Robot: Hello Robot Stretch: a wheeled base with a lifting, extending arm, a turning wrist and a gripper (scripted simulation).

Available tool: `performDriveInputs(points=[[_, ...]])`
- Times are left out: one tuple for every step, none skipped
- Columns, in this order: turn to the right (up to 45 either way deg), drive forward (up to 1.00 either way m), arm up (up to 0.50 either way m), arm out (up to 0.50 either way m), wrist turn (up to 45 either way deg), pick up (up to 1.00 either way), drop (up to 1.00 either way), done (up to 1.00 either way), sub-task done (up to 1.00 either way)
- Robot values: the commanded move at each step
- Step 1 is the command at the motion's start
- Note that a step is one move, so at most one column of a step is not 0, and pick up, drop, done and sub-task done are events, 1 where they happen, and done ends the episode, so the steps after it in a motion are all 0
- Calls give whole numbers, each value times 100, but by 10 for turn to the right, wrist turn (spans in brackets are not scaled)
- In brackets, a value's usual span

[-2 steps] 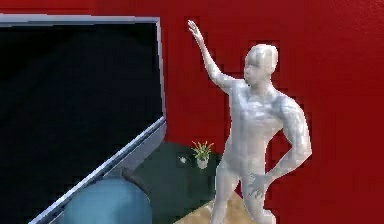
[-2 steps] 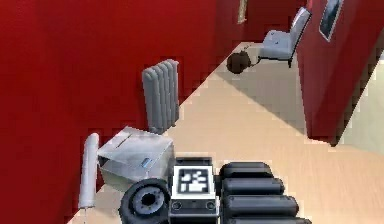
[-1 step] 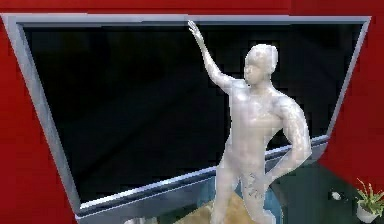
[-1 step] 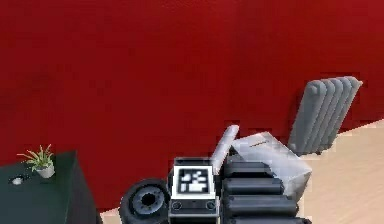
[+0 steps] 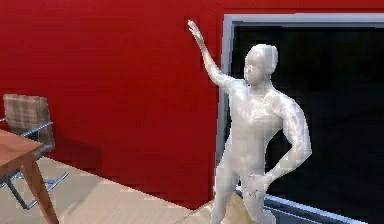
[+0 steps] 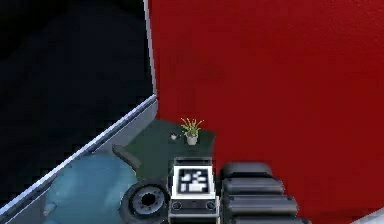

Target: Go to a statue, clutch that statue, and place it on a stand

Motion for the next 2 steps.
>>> performDriveInputs(points=[[0, 0, 0, 48, 0, 0, 0, 0, 0], [0, 0, 0, 0, 390, 0, 0, 0, 0]])
